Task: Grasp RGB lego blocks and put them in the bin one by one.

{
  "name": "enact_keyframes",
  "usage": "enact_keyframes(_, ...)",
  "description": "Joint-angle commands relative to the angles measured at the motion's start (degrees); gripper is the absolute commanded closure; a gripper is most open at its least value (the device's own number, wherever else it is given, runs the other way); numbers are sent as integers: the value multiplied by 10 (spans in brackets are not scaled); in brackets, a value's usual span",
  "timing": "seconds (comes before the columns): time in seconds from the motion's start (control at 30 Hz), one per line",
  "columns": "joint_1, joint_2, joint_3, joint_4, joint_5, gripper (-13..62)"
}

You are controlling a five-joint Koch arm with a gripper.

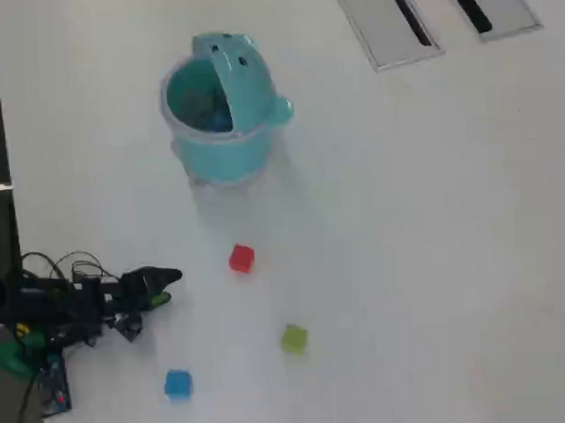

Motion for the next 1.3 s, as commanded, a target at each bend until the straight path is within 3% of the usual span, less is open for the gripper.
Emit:
enact_keyframes(0.0, 0, 22, 43, 26, 11, 148)
enact_keyframes(1.03, -47, 28, 43, -11, 1, 156)
enact_keyframes(1.27, -2, 31, 43, -158, -121, 156)
